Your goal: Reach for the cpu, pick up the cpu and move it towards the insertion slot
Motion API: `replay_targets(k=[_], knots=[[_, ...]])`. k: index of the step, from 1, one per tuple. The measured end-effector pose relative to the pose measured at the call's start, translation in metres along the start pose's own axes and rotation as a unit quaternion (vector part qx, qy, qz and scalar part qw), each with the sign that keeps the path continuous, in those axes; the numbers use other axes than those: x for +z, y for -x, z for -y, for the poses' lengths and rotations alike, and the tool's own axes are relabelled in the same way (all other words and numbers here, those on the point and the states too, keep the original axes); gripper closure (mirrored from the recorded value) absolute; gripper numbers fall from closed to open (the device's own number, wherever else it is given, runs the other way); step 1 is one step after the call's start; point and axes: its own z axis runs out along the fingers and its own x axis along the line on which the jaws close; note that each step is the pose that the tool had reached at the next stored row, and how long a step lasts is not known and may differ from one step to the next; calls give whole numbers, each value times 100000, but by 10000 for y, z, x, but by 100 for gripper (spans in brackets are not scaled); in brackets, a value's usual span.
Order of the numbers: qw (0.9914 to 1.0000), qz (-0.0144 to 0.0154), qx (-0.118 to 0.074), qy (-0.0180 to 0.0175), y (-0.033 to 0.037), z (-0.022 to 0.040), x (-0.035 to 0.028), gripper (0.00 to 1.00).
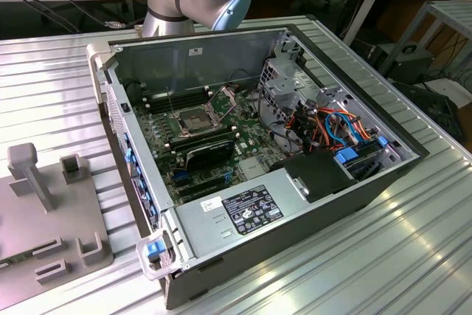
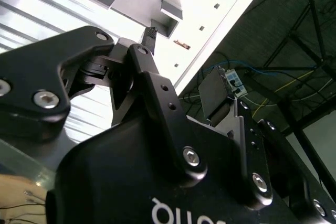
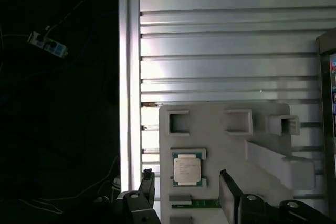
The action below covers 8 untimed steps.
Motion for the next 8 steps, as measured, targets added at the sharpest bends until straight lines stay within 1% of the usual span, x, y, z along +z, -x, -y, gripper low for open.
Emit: replay_targets(k=[1,3,4,5,6,8], knots=[[100000,1,-130,8,1,37,31,40],[100000,-1,-278,9,2,77,67,40],[99999,-18,-473,5,2,110,105,40],[99998,-25,-600,2,2,120,132,40],[99997,-37,-836,-5,2,121,138,40],[99974,-100,-2292,-9,2,121,151,40]])
